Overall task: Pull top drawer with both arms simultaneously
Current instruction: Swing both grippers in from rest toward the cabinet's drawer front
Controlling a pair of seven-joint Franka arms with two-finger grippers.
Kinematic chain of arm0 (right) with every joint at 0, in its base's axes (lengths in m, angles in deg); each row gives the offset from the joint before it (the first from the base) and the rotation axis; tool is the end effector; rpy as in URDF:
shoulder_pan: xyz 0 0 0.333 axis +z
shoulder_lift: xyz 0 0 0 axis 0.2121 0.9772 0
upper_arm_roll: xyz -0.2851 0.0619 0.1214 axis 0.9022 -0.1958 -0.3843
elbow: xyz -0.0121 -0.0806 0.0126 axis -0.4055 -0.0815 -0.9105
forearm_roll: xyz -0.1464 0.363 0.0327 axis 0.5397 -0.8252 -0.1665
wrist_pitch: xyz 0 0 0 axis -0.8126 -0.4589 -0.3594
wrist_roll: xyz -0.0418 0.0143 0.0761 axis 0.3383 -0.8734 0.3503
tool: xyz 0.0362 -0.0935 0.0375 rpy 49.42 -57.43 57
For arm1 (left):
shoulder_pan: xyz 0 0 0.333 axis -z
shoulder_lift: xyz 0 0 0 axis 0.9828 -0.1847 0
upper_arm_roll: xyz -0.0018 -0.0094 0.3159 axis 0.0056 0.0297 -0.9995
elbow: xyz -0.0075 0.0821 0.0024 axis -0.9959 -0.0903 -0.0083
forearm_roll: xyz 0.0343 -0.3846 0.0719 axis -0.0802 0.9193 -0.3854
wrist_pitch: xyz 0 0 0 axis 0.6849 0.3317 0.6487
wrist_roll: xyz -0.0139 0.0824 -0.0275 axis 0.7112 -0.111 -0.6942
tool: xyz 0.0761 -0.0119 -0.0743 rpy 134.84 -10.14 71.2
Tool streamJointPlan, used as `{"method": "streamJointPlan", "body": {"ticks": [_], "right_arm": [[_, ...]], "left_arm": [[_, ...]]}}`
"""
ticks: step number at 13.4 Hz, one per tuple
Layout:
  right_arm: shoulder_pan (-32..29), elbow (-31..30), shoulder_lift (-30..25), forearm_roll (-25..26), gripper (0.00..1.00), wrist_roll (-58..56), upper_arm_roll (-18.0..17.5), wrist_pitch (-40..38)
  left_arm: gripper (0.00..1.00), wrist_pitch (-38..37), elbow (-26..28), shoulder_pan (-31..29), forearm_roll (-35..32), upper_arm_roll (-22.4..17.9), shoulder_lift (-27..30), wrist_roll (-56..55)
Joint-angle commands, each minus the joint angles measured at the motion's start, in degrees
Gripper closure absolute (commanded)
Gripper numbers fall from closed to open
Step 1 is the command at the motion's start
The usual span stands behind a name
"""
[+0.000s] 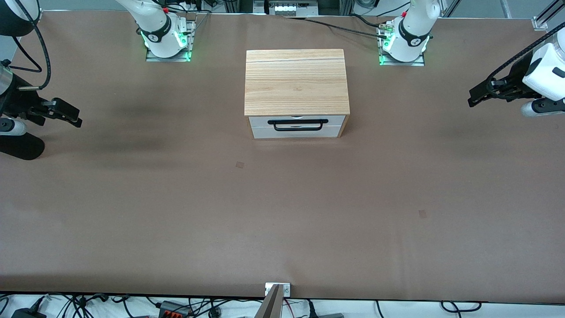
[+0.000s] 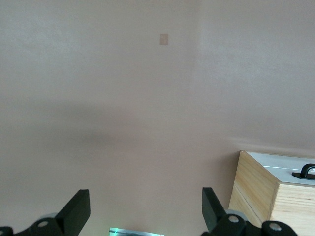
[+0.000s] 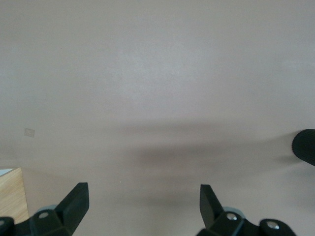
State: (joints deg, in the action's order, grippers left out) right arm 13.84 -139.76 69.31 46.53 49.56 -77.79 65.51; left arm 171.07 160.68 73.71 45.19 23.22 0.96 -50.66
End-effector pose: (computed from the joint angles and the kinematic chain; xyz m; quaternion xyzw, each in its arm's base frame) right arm 0.5734 -0.0113 0.5745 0.9998 -0.0186 0.0063 0.0049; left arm 0.5325 -0.0197 0.6048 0.9959 0.0792 -0.0444 0.0012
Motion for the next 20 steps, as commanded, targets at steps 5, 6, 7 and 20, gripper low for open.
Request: {"method": "streamJointPlan", "body": {"ticks": [5, 6, 7, 20], "right_arm": [[-0.4, -0.3, -0.9, 0.2, 0.00, 0.8, -0.1, -0.9], [-0.4, -0.3, -0.9, 0.2, 0.00, 0.9, -0.1, -1.3], [-0.5, 0.1, -0.8, 0.3, 0.00, 0.9, 0.0, -2.5], [0.4, 0.3, 9.0, -6.4, 0.00, -0.1, -0.4, 6.7]], "left_arm": [[0.00, -0.2, -0.6, -0.4, 1.2, -0.1, -0.1, 0.6], [0.00, -0.3, -0.9, -1.8, 2.6, -0.1, -0.3, 0.5], [0.00, -0.3, -0.8, -2.7, 4.0, -0.1, -0.4, 0.5], [0.00, 4.0, -4.9, -4.0, 25.2, 0.8, -17.8, 7.6]]}}
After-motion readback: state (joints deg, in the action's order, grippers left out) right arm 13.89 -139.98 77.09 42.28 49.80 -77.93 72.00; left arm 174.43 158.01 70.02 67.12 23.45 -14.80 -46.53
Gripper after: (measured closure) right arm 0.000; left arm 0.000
